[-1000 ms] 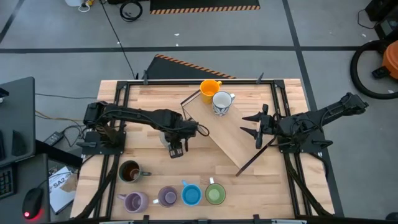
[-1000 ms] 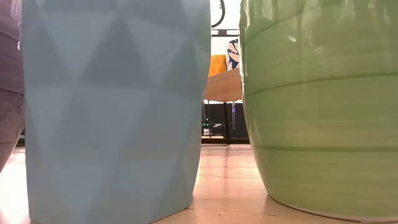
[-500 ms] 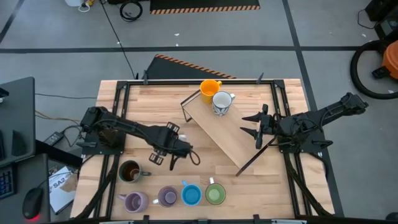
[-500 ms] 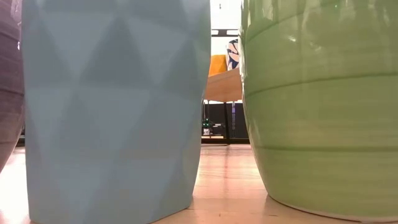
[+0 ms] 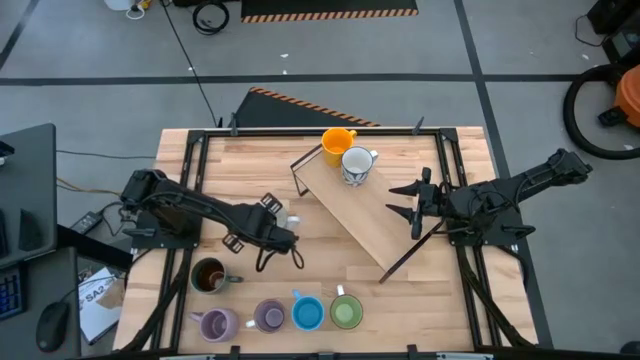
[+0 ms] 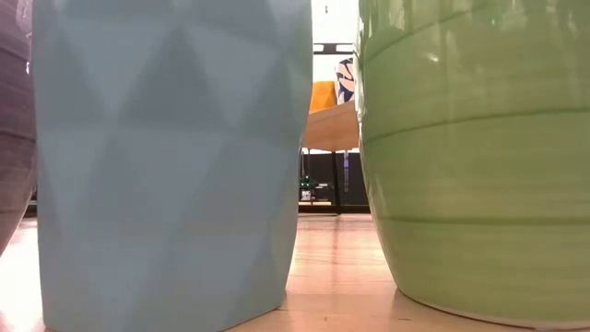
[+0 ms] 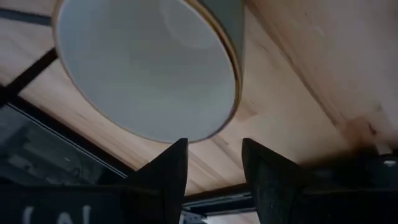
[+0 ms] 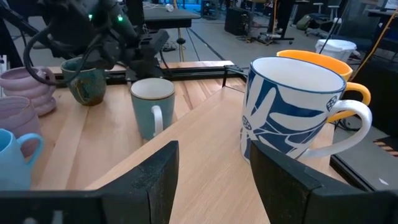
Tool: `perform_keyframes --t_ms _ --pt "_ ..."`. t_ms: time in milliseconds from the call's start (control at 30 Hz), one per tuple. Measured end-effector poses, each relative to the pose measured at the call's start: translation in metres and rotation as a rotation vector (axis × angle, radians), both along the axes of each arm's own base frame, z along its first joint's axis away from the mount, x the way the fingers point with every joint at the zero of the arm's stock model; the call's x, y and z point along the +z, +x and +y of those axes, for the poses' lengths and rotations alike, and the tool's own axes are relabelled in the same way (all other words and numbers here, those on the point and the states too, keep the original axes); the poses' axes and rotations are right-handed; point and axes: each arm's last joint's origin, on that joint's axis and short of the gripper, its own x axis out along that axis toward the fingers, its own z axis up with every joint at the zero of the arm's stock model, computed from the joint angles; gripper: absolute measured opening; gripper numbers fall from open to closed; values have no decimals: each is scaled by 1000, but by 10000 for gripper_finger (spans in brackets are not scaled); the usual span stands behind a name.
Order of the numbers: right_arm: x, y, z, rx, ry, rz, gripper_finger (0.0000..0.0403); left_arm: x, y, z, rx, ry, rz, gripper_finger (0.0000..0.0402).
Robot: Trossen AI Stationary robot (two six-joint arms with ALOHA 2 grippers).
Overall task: Place coffee mugs
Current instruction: Put the light blue mug on the shelf
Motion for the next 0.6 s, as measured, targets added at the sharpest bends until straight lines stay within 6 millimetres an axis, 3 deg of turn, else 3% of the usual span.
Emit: perform_keyframes --t_ms 200,600 --pt "0 0 0 -2 2 1 203 -2 -1 1 -94 -15 -5 150" --pt "1 0 -1 -40 50 -29 203 -28 -24 13 -318 -42 73 117"
